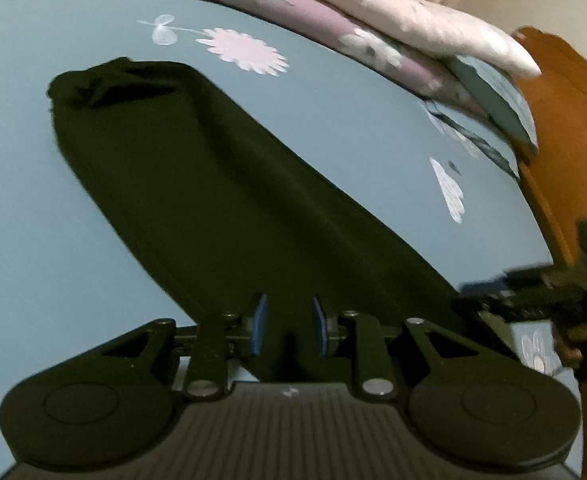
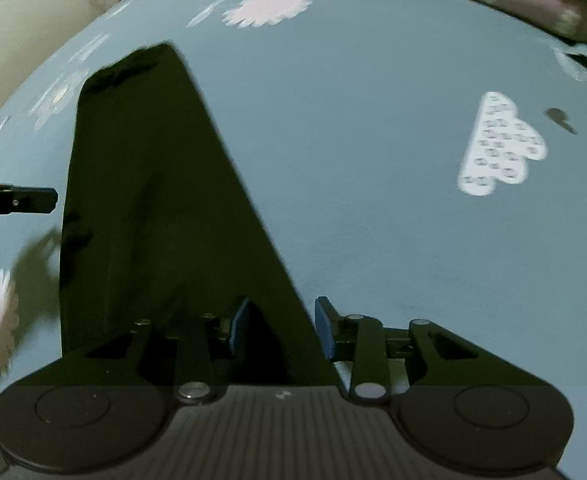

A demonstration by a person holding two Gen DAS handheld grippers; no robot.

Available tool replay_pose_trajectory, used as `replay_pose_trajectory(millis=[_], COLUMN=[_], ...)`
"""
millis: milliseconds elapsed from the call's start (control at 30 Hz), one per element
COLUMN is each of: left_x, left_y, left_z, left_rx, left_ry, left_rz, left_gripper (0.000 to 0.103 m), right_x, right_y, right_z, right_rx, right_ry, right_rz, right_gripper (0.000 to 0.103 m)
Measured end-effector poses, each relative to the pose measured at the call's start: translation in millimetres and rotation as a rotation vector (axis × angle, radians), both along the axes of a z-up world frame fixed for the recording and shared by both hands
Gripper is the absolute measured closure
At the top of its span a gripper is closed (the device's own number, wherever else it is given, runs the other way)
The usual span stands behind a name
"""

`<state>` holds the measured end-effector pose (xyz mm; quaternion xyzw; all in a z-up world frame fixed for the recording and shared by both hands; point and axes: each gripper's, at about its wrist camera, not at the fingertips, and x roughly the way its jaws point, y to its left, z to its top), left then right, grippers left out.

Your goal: Fold clothes

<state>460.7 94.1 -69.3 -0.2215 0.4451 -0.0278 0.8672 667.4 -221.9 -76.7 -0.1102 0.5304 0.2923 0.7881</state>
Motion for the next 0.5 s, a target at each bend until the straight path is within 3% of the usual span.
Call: replay_pose_trajectory(millis=[67,133,167,367,500], left_x=[-7.2,-12.4,-14.7,-19.5,-21.5], left_y=[-9.6,-14.4,-15.6,-19.5,-24.3], left_z=[0.6,0.8,1.1,9.6,12.1], left_rx=[0.008,0.02,0.025,0.038,0.048], left_ry=[0.01,0.022,0.027,0.024,0.031], left_rz=[-0.01,-0.016,-0.018,-0.019,-0.037], left_gripper=[0.079,0.079,0.079,0.078,0.078], right_x=[-3.1,-6.1,-6.2,-1.4,7.8], right_y=[-4.3,-8.6,-10.0,-19.4,-21.9], right_z=[-4.7,-9.5,-8.0,6.9,-1.4], right_rx=[-0.002,-0.004,-0.006,-0.018,-0.016], right_ry=[-0.004,-0.008,-0.017,-0.076,-0.05], right_rz=[0.008,0.015,0.008,-0.07,-0.107], right_gripper=[0.065,0.094,0.097,0.099,0.097])
